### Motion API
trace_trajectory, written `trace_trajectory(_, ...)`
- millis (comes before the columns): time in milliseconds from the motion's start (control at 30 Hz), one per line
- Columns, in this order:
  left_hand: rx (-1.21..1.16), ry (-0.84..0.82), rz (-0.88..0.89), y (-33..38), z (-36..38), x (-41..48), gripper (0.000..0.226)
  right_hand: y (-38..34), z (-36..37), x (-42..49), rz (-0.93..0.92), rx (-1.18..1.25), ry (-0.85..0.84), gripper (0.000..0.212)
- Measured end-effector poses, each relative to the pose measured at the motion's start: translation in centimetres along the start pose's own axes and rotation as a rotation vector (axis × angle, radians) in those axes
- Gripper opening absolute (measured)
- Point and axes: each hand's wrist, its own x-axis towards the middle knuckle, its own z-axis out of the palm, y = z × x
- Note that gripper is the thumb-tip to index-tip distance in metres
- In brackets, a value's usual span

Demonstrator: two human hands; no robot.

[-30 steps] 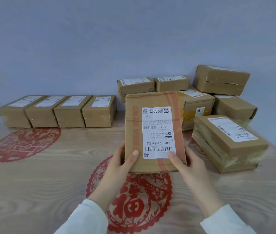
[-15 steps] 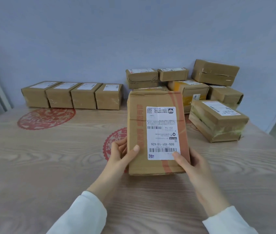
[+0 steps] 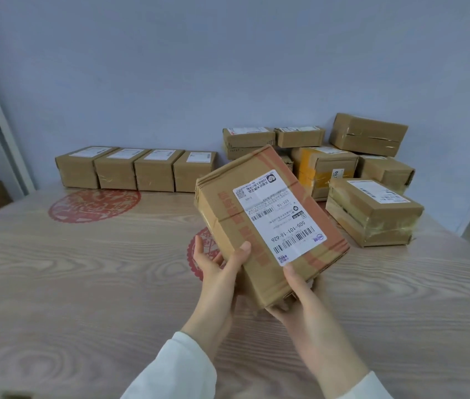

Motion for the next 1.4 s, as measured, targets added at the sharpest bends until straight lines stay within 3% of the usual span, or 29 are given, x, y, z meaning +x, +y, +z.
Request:
trace_trajectory(67,0.012,-0.041,-0.021,-0.1,-0.8,0.1,0.128,-0.6,-0.3,0.1,-0.027,0.017,0.031,0.071)
trace_trajectory(167,0.062,-0.028,0.023,1.9,-2.1,0.9,0.129,-2.2,-1.8,0.3,-0.019,-0.052,0.057,0.060)
trace_trajectory(267,0.120,-0.003,0.098,5.3,-3.6,1.9,0.107,-4.0,-3.3,0.7,0.023,-0.101,0.107,0.054)
trace_trajectory(400,0.424,-0.162,0.012,6.9,-5.6,3.1,0.101,-6.3,-4.1,0.7,0.078,-0.156,0.088,0.043)
trace_trajectory(500,0.524,-0.372,-0.058,6.6,-5.9,3.2,0.096,-7.0,-4.2,1.1,0.116,-0.243,0.063,0.039)
trace_trajectory(567,0.551,-0.426,-0.063,6.1,-5.7,3.1,0.080,-7.3,-4.2,1.5,0.122,-0.294,0.034,0.045)
trace_trajectory(700,0.445,-0.324,-0.073,4.9,-5.9,3.7,0.096,-7.3,-4.3,1.8,0.063,-0.289,0.016,0.062)
trace_trajectory(833,0.188,-0.146,-0.068,3.4,-5.4,3.7,0.107,-4.6,-4.2,1.8,-0.039,-0.138,0.201,0.132)
trace_trajectory(900,0.065,-0.080,-0.040,2.4,-4.5,3.0,0.097,-2.7,-3.4,1.4,-0.020,-0.065,0.261,0.143)
trace_trajectory(1000,-0.073,-0.017,-0.021,1.0,-2.3,1.5,0.083,-0.1,-0.7,0.5,-0.004,-0.046,0.127,0.128)
trace_trajectory(1067,-0.106,0.006,-0.001,0.1,-1.0,0.5,0.092,1.1,1.1,0.3,-0.017,-0.099,0.043,0.115)
trace_trajectory(1233,-0.026,0.007,0.040,0.3,-0.3,-1.3,0.095,0.6,1.0,1.0,-0.096,-0.120,0.071,0.097)
trace_trajectory(1333,0.193,-0.024,0.026,2.5,-2.4,-0.3,0.098,-1.3,-0.8,1.2,-0.061,-0.171,0.065,0.082)
trace_trajectory(1400,0.364,-0.177,0.000,3.7,-3.4,0.2,0.095,-2.6,-1.6,1.3,-0.052,-0.255,0.024,0.076)
